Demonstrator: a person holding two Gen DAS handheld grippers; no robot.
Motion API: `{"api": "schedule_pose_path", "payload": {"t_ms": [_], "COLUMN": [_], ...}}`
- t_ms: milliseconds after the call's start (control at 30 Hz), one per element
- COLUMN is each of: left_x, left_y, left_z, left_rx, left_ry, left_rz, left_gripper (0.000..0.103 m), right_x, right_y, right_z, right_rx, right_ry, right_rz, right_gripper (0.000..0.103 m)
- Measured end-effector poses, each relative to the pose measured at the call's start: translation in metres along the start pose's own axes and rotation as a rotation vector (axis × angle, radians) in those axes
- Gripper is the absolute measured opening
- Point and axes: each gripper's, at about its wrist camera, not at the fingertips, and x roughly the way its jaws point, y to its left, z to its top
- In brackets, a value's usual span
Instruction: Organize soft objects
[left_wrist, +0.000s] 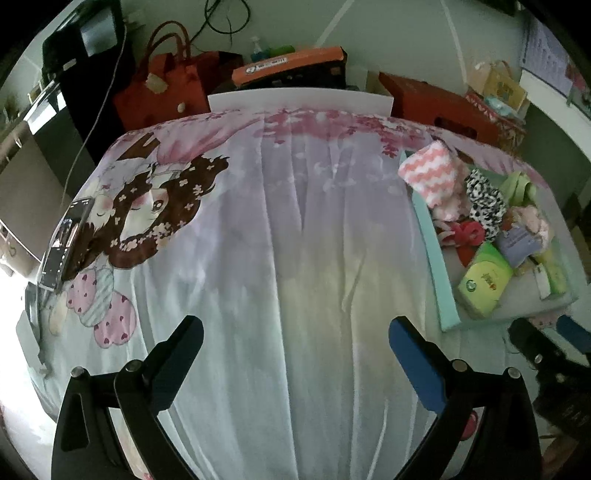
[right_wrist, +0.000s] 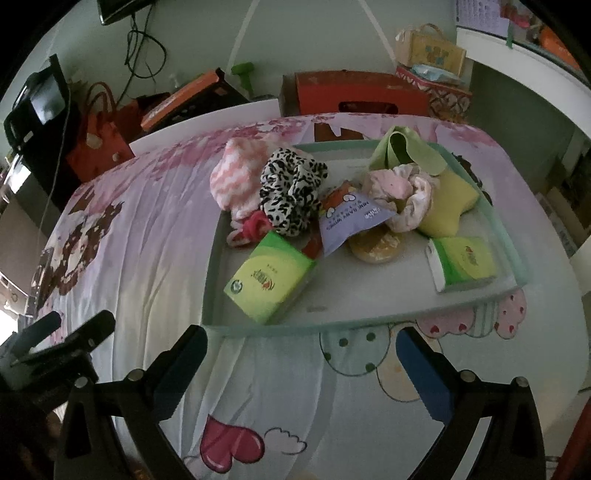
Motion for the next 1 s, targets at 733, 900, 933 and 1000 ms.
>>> {"api": "schedule_pose_path", "payload": {"t_ms": [733, 900, 933, 1000], "left_x": [-0.021, -0.022, -0.022, -0.020], "left_y": [0.000, 0.005, 0.006, 0.007], "left_z": [-0.030, -0.031, -0.031, -0.031], "left_rx": [-0.011, -0.043, -0.046, -0.050], "left_ry": [-0.008, -0.016, -0.014, -0.007], "left_rz": [-0.049, -0.070, -0.068, -0.068], "left_gripper": [0.100, 0.100, 0.100, 0.100], "right_x": [-0.027, -0.026, -0.027, -0.027], "right_y": [-0.003, -0.009, -0.009, -0.010], "right_z": [-0.025, -0.026, -0.026, -0.026], "right_rx": [0.013, 0.043, 0.045, 0.048], "right_ry": [-0.129, -0.128, -0.129, -0.129], "right_rz": [0.015, 0.014, 0.011, 0.007], "right_gripper": [0.103, 0.103, 0.103, 0.103]}}
